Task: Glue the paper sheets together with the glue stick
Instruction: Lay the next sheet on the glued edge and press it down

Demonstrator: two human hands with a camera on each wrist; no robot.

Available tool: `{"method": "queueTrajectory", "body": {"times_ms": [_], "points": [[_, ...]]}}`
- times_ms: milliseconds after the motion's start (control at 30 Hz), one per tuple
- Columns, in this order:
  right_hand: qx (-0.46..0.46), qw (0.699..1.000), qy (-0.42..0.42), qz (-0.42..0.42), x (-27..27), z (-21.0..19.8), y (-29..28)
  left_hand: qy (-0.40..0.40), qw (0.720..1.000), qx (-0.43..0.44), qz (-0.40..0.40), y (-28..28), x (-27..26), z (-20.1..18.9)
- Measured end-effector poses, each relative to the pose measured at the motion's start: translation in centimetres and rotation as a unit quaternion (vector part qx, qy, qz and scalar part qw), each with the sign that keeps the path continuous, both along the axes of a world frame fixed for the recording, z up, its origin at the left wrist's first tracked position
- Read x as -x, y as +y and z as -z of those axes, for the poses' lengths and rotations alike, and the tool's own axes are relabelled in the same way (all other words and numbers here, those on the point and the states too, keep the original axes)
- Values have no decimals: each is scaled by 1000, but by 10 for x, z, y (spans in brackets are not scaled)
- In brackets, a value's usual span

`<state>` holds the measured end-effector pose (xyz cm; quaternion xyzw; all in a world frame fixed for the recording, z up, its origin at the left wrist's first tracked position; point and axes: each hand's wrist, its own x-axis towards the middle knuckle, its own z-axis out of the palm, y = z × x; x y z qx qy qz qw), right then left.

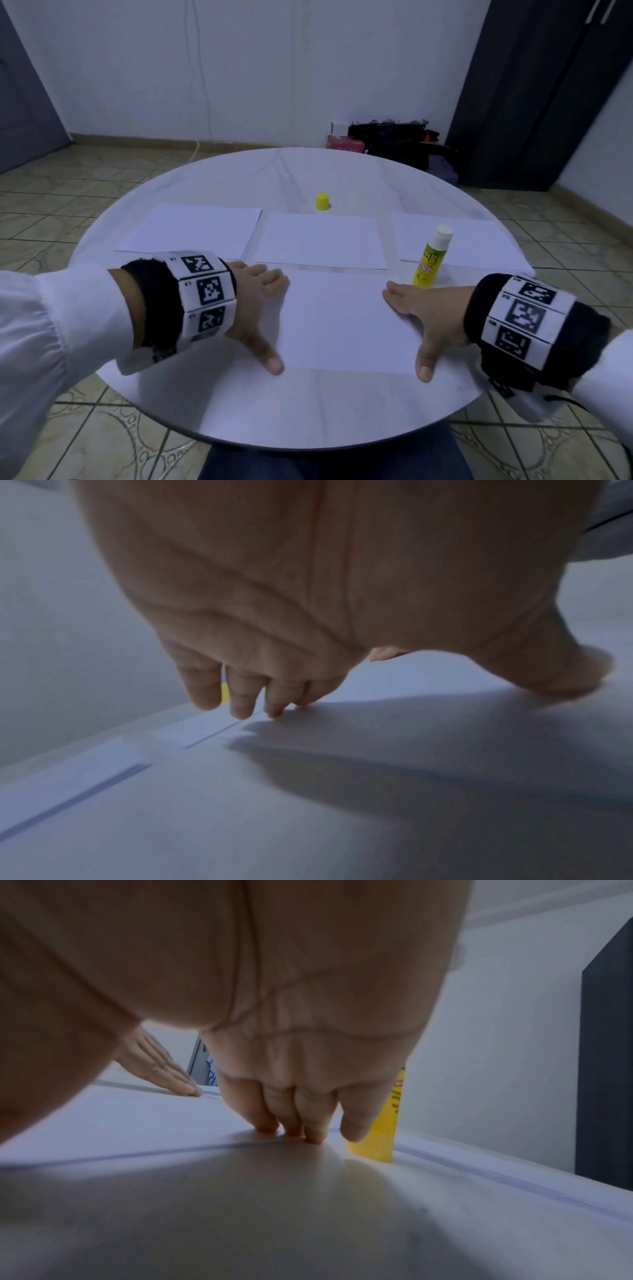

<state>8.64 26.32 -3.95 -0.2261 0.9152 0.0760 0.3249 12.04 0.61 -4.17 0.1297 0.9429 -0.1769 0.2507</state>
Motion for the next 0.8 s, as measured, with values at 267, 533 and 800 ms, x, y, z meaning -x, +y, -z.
{"method": "queueTrajectory", "body": {"times_ms": [267, 533, 800], "points": [[-12, 999, 22, -20, -2, 1, -1, 23, 996, -75, 42, 92, 14, 12], [-22, 998, 44, -33, -6, 0, -3, 19, 997, -76, 15, 128, 24, 24], [-12, 999, 25, -23, -5, -2, -1, -1, 1000, 19, -13, 57, 22, 4]]}}
